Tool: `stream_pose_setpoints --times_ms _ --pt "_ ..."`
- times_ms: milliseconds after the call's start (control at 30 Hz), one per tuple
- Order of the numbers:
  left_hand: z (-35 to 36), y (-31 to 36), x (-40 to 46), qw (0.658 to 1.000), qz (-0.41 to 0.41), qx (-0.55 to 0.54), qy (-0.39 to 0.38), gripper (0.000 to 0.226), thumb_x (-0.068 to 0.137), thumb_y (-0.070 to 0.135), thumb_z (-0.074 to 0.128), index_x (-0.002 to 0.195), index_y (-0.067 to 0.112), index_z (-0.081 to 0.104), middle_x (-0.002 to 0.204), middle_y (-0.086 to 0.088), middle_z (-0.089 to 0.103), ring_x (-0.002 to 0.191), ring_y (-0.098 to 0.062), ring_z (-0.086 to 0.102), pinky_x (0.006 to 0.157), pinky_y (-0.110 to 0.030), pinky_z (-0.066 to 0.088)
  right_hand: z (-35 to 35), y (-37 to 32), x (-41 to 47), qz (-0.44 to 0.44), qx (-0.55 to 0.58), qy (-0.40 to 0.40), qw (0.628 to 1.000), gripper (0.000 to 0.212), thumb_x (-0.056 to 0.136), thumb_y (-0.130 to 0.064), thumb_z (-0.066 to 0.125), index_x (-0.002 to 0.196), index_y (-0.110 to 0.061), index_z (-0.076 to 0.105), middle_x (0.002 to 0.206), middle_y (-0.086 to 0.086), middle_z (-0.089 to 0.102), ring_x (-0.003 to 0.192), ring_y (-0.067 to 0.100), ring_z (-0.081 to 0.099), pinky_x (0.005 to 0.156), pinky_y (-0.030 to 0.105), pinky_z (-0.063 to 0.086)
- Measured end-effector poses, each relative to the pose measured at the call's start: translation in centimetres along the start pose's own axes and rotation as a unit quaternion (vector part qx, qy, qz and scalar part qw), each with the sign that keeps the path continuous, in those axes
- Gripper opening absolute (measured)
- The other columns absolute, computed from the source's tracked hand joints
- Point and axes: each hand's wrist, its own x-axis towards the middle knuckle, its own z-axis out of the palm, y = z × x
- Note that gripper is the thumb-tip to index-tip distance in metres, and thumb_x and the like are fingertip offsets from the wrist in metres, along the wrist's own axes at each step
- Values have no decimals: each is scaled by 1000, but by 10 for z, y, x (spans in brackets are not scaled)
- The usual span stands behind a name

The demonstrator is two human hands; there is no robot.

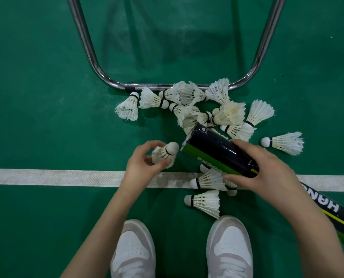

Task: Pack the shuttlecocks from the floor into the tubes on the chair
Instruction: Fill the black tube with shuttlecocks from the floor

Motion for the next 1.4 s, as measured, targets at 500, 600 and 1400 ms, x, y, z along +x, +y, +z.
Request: stream_pose_setpoints --times_ms 500,600,1400 --pt "-22 41 -1 996 81 45 8 36 73 17 78 102 35 65 114 7 54 97 -12 63 88 -21 49 2 -8 1 -15 2 -15 1000 75 68 -55 68 133 -48 32 121 -19 50 111 9 45 86 33 43" --pt "-23 42 -3 996 64 57 2 34 73 17 79 101 31 66 111 9 56 91 -4 62 77 -9 46 2 -10 1 -20 -17 -18 999 75 68 -55 67 134 -48 31 121 -18 50 110 9 45 85 32 43" --pt "2 56 -16 990 47 -113 -66 34 83 12 65 112 27 54 71 6 64 69 -1 59 70 -11 44 7 -15 2 -32 -42 -42 998 77 69 -55 68 134 -50 28 125 -22 47 113 7 44 79 26 36"
